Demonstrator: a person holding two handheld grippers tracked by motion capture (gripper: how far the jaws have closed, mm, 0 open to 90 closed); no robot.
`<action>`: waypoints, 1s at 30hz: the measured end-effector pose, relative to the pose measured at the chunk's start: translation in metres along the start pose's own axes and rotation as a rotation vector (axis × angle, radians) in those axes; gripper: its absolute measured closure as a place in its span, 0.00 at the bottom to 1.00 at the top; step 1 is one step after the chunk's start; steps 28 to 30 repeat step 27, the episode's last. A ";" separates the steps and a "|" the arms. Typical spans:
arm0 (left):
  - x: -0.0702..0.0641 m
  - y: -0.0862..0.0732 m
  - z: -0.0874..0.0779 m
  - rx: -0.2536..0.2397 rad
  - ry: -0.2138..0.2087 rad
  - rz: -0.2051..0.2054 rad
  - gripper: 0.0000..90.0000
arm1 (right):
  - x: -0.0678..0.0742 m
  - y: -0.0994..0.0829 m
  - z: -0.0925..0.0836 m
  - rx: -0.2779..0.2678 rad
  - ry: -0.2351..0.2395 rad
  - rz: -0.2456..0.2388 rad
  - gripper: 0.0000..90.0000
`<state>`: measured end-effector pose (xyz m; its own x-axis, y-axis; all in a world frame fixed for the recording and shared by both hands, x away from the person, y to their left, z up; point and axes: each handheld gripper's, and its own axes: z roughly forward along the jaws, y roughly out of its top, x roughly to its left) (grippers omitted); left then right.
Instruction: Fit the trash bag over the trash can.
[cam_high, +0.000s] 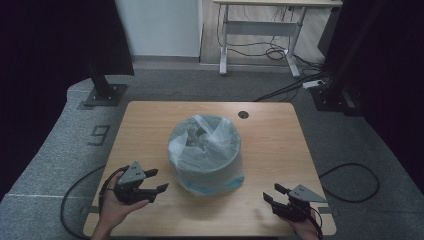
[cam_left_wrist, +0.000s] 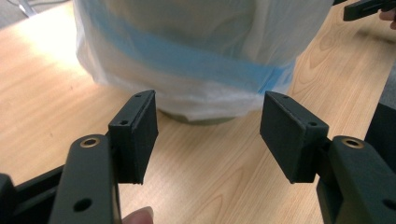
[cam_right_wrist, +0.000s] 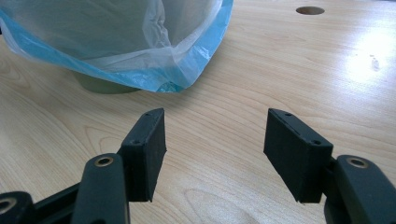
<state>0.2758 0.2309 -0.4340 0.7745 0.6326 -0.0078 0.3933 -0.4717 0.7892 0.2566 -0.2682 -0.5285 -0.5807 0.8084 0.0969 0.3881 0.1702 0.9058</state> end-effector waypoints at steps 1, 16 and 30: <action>0.001 -0.002 0.002 0.017 0.004 0.001 0.40 | 0.000 0.000 0.000 0.000 -0.001 0.001 0.42; 0.013 -0.033 0.000 0.052 0.027 -0.057 0.40 | 0.000 -0.001 0.002 0.011 -0.027 -0.007 0.42; 0.013 -0.034 0.004 0.070 0.025 -0.055 0.40 | -0.001 -0.002 0.002 0.015 -0.027 -0.015 0.42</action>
